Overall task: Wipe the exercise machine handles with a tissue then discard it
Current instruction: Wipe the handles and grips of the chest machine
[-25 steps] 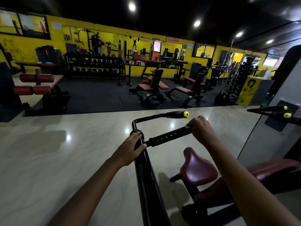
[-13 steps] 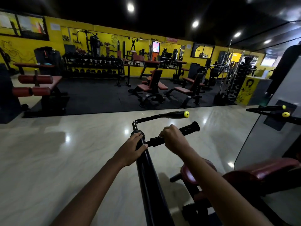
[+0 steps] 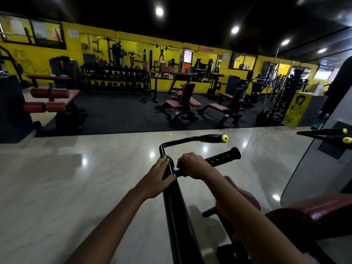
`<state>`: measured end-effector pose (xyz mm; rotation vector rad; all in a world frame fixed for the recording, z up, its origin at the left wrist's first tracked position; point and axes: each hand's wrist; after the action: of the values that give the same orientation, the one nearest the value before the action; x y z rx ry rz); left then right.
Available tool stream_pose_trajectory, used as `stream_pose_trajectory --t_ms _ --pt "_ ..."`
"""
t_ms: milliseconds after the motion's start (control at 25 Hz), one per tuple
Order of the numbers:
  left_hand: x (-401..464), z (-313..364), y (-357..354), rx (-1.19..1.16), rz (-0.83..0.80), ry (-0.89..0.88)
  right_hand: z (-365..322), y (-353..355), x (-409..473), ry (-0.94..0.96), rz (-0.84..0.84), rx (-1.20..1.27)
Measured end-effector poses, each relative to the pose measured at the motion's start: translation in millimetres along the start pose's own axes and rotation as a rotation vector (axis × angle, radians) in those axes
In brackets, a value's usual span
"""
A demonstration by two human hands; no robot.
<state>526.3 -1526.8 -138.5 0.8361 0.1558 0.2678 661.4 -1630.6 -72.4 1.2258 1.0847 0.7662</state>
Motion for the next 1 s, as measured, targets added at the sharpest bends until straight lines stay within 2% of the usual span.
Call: stream_pose_trajectory --t_ms 240,360,520,720,1000 --pt "0 0 0 -0.002 0.008 -0.002 57 25 -22 -0.187 -0.052 -0.173" --pt "0 0 0 -0.003 0.016 -0.008 83 36 -40 -0.320 -0.014 -0.265" --pt "0 1 2 -0.003 0.013 -0.004 89 39 -57 -0.375 0.083 -0.425" --pt "-2 3 1 0.005 0.005 0.000 72 23 -44 -0.301 0.102 -0.279" --pt "-2 3 2 0.028 -0.010 0.008 -1 0 -18 -0.034 0.117 -0.166"
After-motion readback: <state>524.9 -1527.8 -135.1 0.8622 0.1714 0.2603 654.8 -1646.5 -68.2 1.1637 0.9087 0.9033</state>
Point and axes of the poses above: each hand's wrist, its own x-axis towards the middle knuckle, its own y-axis out of the back of the hand, z = x × y, and after that the axes turned 14 degrees about -z, right-handed
